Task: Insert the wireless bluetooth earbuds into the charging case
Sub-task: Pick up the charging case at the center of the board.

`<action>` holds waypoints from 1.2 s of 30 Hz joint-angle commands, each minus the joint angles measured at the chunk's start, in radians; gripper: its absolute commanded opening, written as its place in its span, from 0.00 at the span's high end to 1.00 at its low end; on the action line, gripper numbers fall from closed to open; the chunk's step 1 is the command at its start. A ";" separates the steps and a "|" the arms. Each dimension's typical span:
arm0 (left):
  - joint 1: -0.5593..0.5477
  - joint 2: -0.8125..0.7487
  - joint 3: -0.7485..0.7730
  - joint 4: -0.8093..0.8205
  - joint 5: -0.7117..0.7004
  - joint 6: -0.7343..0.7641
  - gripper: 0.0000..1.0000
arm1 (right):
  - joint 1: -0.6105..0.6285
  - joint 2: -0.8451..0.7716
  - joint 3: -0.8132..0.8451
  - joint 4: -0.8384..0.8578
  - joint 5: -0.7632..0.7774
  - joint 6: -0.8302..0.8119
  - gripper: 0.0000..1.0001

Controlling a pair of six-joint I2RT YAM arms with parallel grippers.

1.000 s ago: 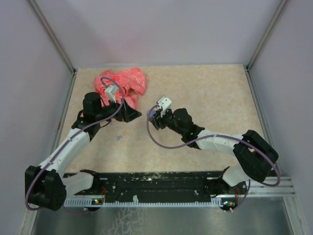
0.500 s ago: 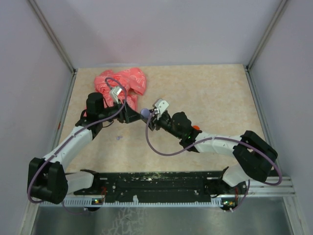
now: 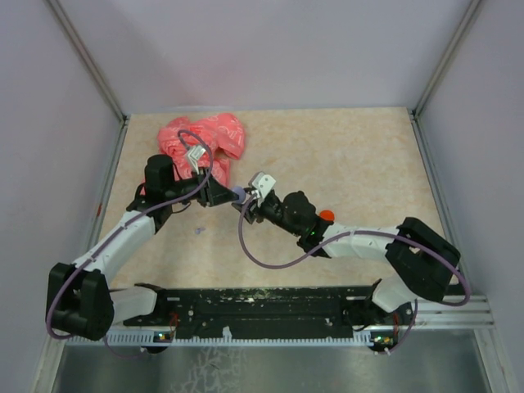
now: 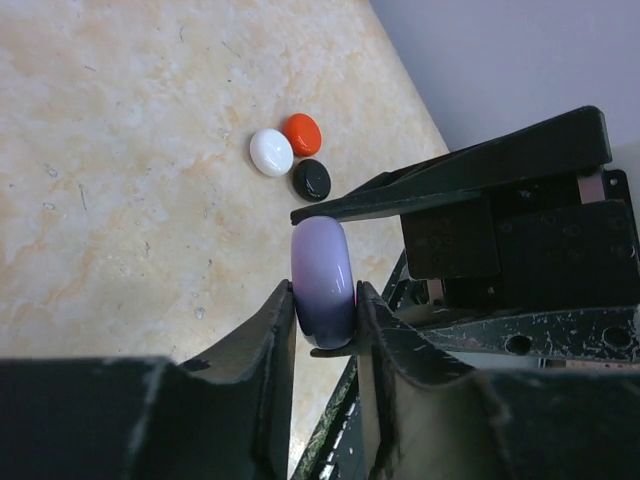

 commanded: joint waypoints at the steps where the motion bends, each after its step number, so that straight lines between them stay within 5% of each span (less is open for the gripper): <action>1: 0.007 0.004 0.000 0.029 0.015 0.016 0.74 | 0.018 0.015 0.016 0.092 -0.035 -0.020 0.60; 9: 0.007 -0.023 0.018 0.004 0.053 0.093 0.99 | -0.003 -0.046 0.033 -0.064 -0.093 -0.036 0.42; 22: -0.036 -0.085 0.039 -0.046 0.121 0.292 0.95 | -0.231 -0.161 0.071 -0.306 -0.583 0.118 0.36; 27: -0.082 -0.129 0.044 -0.128 0.055 0.467 0.95 | -0.283 -0.165 0.068 -0.288 -0.691 0.180 0.36; 36: -0.093 -0.127 0.049 -0.121 0.141 0.547 0.96 | -0.298 -0.164 0.040 -0.325 -0.770 0.170 0.38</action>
